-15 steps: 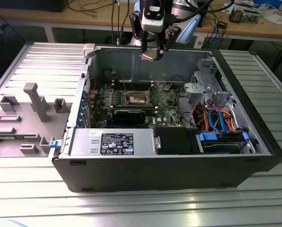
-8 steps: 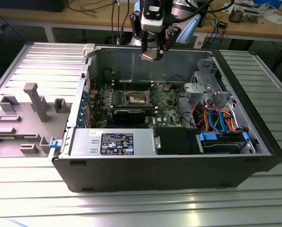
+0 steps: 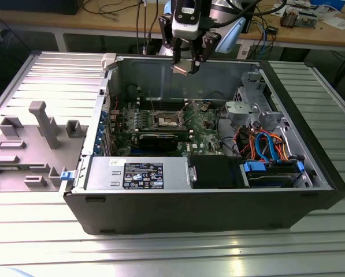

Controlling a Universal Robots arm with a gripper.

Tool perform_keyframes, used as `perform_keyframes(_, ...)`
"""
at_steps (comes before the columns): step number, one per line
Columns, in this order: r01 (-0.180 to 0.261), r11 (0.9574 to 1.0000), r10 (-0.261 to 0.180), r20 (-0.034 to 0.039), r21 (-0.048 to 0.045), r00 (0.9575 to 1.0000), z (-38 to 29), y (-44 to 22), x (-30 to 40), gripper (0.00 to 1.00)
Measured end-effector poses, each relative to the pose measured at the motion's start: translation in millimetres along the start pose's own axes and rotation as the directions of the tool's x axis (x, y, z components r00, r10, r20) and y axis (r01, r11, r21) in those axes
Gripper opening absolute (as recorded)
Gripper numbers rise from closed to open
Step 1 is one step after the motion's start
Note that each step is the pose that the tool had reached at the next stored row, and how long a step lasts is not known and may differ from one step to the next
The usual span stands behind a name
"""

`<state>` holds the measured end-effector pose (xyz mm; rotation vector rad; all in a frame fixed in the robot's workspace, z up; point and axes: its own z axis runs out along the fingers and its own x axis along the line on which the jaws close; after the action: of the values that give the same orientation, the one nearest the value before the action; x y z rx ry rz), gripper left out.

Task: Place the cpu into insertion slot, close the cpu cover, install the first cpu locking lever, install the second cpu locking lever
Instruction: 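Place the cpu into insertion slot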

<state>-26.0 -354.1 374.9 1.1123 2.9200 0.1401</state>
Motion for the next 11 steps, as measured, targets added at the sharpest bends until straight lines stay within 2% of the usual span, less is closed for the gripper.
perform_keyframes(11,-0.022,0.9998,0.022,0.002,-0.0004,0.9998,0.2,0.0,0.0,0.55)
